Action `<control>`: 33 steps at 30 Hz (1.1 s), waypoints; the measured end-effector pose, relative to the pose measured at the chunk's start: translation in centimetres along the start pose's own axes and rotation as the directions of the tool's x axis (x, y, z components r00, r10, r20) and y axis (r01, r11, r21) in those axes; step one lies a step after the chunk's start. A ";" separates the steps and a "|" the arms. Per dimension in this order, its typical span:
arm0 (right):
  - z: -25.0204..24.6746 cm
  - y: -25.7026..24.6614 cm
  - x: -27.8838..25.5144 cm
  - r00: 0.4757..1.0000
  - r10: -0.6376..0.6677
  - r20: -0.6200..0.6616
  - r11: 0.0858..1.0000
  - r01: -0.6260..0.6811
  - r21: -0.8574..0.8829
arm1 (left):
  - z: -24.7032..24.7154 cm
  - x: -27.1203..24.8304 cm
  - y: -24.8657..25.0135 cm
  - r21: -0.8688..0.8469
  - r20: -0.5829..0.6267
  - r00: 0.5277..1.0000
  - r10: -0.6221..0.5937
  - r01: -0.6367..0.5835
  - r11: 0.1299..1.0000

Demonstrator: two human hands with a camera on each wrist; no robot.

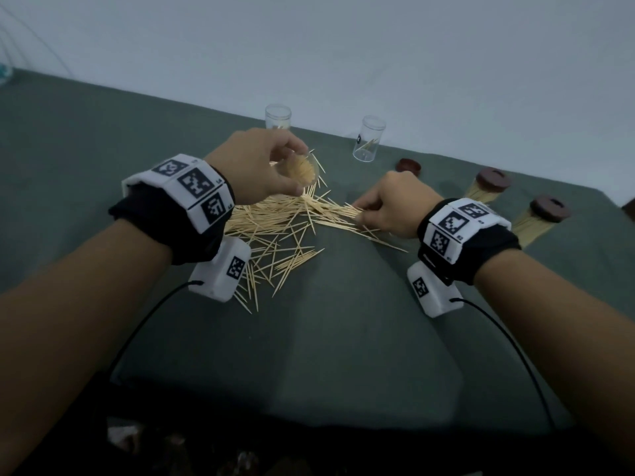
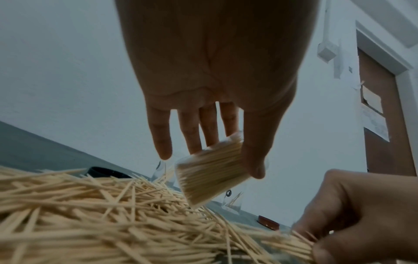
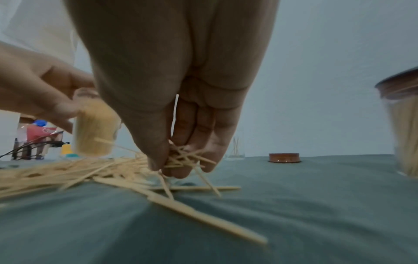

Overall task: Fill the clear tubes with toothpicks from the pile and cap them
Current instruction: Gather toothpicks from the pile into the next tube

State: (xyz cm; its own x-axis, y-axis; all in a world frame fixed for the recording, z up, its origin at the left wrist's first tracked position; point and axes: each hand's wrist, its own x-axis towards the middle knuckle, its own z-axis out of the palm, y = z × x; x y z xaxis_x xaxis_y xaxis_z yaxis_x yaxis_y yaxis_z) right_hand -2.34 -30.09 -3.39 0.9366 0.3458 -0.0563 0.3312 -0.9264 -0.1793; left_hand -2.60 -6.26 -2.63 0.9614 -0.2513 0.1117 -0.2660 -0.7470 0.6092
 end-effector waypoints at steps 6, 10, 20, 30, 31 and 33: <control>-1.9 0.6 -0.4 0.999 0.025 -0.048 0.998 -0.022 0.056 | -0.2 0.0 -0.1 0.082 -0.020 1.000 0.006 -0.005 0.997; -3.0 0.1 -0.5 0.999 -0.009 -0.047 0.998 0.012 0.065 | -0.2 -0.1 0.2 0.165 -0.032 0.999 0.021 -0.015 0.986; -3.0 -2.5 -0.4 0.987 -0.142 -0.072 0.990 0.140 -0.031 | 1.5 -0.5 2.0 0.172 0.017 0.995 0.098 -0.100 0.980; 0.5 -2.5 0.3 0.866 -0.294 -0.405 0.955 0.283 -0.087 | 1.7 -0.6 1.9 -0.033 -0.012 1.000 -0.007 0.006 0.999; 0.8 -2.4 0.4 0.843 -0.304 -0.444 0.950 0.305 -0.072 | 1.7 -0.6 1.8 -0.040 -0.011 1.000 -0.012 0.011 0.999; 1.1 -2.2 0.5 0.803 -0.321 -0.502 0.939 0.340 -0.057 | 1.8 -0.6 1.8 -0.056 0.003 1.000 -0.019 0.020 0.998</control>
State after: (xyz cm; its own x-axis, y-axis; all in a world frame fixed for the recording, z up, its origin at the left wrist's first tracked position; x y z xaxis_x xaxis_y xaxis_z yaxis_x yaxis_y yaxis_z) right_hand -2.68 -27.75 -4.08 0.7034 0.5003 0.5049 0.6355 -0.7608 -0.1315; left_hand -3.76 -8.59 -3.01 0.9663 -0.2384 0.0977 -0.2429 -0.7165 0.6539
